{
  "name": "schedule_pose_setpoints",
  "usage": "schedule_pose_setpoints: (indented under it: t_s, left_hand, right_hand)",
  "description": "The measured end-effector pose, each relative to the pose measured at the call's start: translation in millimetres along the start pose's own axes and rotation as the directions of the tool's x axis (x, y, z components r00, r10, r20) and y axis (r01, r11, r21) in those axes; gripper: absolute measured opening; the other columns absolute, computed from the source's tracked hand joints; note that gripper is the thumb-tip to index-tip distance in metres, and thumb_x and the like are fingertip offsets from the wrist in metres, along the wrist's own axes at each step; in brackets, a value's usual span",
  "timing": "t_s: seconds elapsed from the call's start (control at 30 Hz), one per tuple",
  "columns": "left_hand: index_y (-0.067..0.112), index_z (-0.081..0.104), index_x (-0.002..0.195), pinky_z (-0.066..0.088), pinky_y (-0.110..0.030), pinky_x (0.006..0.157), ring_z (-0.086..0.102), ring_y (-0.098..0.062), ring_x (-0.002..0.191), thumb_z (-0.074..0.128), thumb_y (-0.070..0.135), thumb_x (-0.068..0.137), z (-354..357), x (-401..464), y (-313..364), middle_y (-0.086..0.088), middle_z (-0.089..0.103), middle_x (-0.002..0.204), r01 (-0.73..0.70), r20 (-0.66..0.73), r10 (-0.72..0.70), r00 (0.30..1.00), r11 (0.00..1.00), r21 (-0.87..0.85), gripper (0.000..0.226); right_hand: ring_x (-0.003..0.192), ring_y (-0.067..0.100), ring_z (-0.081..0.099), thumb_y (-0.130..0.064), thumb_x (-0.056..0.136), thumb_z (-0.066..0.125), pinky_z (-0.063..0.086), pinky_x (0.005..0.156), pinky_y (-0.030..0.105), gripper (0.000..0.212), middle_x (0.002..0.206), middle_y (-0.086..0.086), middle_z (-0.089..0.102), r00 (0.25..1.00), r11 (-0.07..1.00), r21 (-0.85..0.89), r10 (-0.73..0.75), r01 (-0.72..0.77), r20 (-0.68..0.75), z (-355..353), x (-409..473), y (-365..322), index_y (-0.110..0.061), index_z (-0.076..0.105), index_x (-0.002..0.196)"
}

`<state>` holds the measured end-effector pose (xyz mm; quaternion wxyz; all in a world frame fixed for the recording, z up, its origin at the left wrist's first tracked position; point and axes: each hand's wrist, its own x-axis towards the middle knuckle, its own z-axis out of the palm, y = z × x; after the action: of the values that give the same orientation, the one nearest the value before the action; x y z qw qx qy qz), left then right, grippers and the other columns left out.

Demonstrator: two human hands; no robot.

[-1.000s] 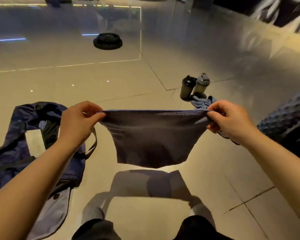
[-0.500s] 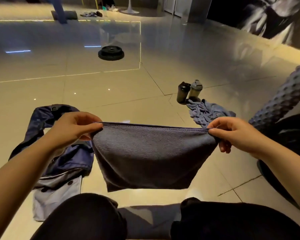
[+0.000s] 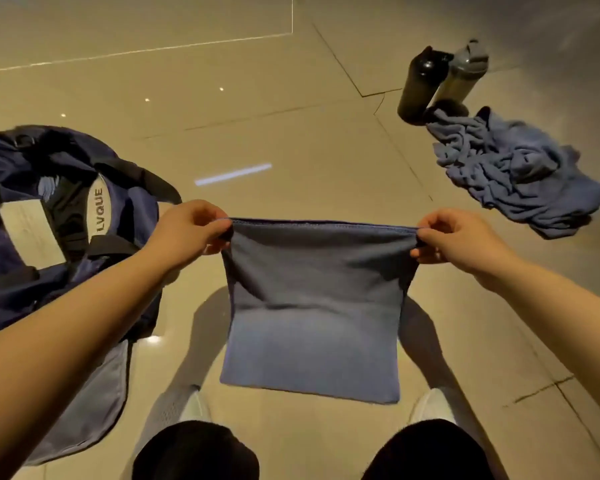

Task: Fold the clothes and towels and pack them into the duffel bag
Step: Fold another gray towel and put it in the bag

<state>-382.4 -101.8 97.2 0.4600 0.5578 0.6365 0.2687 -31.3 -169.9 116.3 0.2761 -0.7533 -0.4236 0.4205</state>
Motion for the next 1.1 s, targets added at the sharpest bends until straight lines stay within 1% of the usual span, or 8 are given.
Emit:
schedule_pose_setpoints:
  t_s: [0.13, 0.33, 0.47, 0.57, 0.7, 0.8, 0.97, 1.1]
  left_hand:
    - [0.016, 0.063, 0.09, 0.056, -0.035, 0.081, 0.067, -0.022, 0.086, 0.061, 0.019, 0.094, 15.9, 22.3, -32.9, -0.005, 0.069, 0.089, -0.043, 0.022, 0.041, 0.999, 0.994, 0.103, 0.005]
    - [0.019, 0.064, 0.096, 0.046, -0.016, 0.072, 0.062, -0.006, 0.082, 0.062, 0.019, 0.093, 24.4, -1.8, -83.4, 0.007, 0.066, 0.089, -0.23, 0.149, 0.189, 0.971, 0.909, 0.348, 0.005]
    - [0.016, 0.069, 0.095, 0.039, -0.018, 0.062, 0.065, -0.024, 0.08, 0.062, 0.025, 0.091, 45.3, -25.3, -134.2, -0.001, 0.07, 0.092, -0.415, 0.415, 0.208, 0.886, 0.752, 0.511, 0.012]
    - [0.01, 0.07, 0.096, 0.043, -0.028, 0.067, 0.067, -0.031, 0.084, 0.072, 0.011, 0.084, 53.8, -29.6, -145.8, -0.007, 0.071, 0.096, -0.419, 0.399, 0.217, 0.891, 0.73, 0.54, 0.013]
    - [0.009, 0.07, 0.099, 0.05, -0.036, 0.072, 0.066, -0.028, 0.085, 0.066, 0.017, 0.088, 52.7, -33.7, -135.9, -0.008, 0.071, 0.097, -0.375, 0.282, 0.262, 0.923, 0.771, 0.515, 0.014]
    - [0.01, 0.068, 0.102, 0.044, -0.03, 0.074, 0.061, -0.019, 0.086, 0.054, 0.026, 0.087, 41.8, -40.6, -120.3, -0.004, 0.068, 0.099, -0.367, 0.186, 0.317, 0.93, 0.788, 0.495, 0.026]
    - [0.012, 0.068, 0.101, 0.046, -0.03, 0.066, 0.061, -0.023, 0.081, 0.054, 0.025, 0.086, 29.8, -54.0, -119.7, -0.004, 0.069, 0.095, -0.442, 0.293, 0.331, 0.897, 0.699, 0.562, 0.025]
    - [0.012, 0.069, 0.093, 0.05, -0.043, 0.065, 0.06, -0.032, 0.085, 0.072, 0.011, 0.081, 39.3, -57.9, -136.9, -0.005, 0.07, 0.091, -0.504, 0.399, 0.31, 0.863, 0.588, 0.633, 0.013]
  right_hand:
    - [0.075, 0.023, 0.065, -0.006, 0.097, 0.05, 0.055, 0.069, 0.03, 0.017, 0.09, 0.014, 0.066, 0.998, 0.999, -0.03, -0.033, 0.031, -0.05, 24.4, 36.7, 28.2, -0.015, 0.056, 0.083]
    - [0.077, 0.02, 0.065, -0.012, 0.093, 0.057, 0.05, 0.074, 0.038, 0.014, 0.085, 0.003, 0.066, 0.997, 0.96, -0.274, -0.042, 0.057, 0.06, 44.8, 10.0, 77.5, -0.021, 0.059, 0.083]
    - [0.094, 0.023, 0.059, -0.015, 0.094, 0.058, 0.043, 0.077, 0.031, 0.01, 0.108, 0.005, 0.064, 0.968, 0.833, -0.546, 0.057, 0.089, 0.244, 60.8, -0.5, 113.4, -0.017, 0.061, 0.103]
    - [0.112, 0.025, 0.054, -0.009, 0.09, 0.063, 0.039, 0.088, 0.025, 0.032, 0.125, 0.006, 0.056, 0.958, 0.785, -0.607, 0.064, 0.124, 0.279, 68.2, 0.1, 129.6, -0.012, 0.058, 0.122]
    - [0.098, 0.027, 0.058, -0.007, 0.09, 0.061, 0.043, 0.079, 0.029, 0.015, 0.108, 0.007, 0.062, 0.974, 0.767, -0.607, -0.1, 0.206, 0.205, 68.1, -2.7, 128.5, -0.011, 0.066, 0.103]
    - [0.086, 0.018, 0.057, -0.01, 0.091, 0.059, 0.048, 0.074, 0.029, 0.012, 0.1, 0.0, 0.061, 0.966, 0.804, -0.542, -0.248, 0.246, 0.071, 62.0, -11.9, 114.8, -0.014, 0.066, 0.1]
    - [0.08, 0.014, 0.054, -0.005, 0.086, 0.063, 0.043, 0.068, 0.024, 0.012, 0.093, -0.003, 0.059, 0.929, 0.795, -0.494, -0.362, 0.351, 0.078, 56.4, -37.4, 109.2, -0.012, 0.066, 0.094]
    - [0.084, 0.024, 0.058, -0.003, 0.082, 0.064, 0.042, 0.067, 0.03, 0.014, 0.095, 0.004, 0.063, 0.941, 0.754, -0.562, -0.283, 0.339, 0.187, 65.8, -39.7, 132.6, -0.011, 0.067, 0.093]
